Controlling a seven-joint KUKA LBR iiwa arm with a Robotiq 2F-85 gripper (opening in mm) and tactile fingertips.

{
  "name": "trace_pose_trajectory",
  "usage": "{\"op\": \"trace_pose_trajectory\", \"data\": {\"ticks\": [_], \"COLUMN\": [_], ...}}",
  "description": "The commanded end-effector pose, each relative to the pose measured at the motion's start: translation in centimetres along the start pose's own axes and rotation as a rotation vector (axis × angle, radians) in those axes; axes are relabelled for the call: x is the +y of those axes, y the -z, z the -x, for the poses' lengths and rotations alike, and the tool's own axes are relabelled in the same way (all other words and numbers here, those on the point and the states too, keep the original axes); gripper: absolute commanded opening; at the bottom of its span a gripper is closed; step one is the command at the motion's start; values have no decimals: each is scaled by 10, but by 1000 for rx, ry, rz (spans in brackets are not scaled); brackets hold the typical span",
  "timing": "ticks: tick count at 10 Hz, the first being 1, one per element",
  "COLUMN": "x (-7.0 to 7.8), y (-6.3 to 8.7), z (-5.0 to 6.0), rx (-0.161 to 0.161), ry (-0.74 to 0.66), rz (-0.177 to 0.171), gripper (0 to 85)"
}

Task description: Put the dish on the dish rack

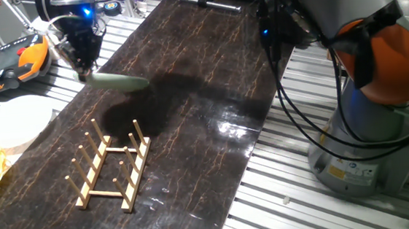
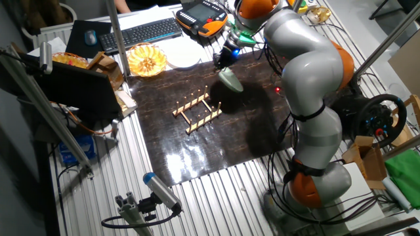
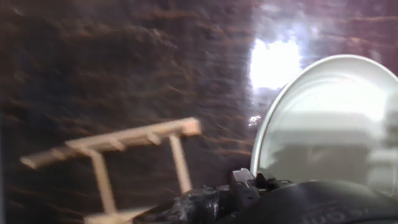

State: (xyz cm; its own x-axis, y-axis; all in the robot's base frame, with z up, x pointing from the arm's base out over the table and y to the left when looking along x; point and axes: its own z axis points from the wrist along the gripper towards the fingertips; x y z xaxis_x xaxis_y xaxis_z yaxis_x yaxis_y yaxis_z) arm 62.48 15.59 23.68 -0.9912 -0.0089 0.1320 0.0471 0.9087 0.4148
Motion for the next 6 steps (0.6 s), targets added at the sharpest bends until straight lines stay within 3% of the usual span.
{"op": "trace_pose_trajectory", "data": {"ticks": [1, 4, 6], "x": [32, 52, 67], "y": [-12, -7, -2], "z": [-3, -11, -19], "rx": [10, 56, 65], "ry": [-14, -56, -74], "rz": [13, 65, 55], "gripper": [20, 20, 20]}}
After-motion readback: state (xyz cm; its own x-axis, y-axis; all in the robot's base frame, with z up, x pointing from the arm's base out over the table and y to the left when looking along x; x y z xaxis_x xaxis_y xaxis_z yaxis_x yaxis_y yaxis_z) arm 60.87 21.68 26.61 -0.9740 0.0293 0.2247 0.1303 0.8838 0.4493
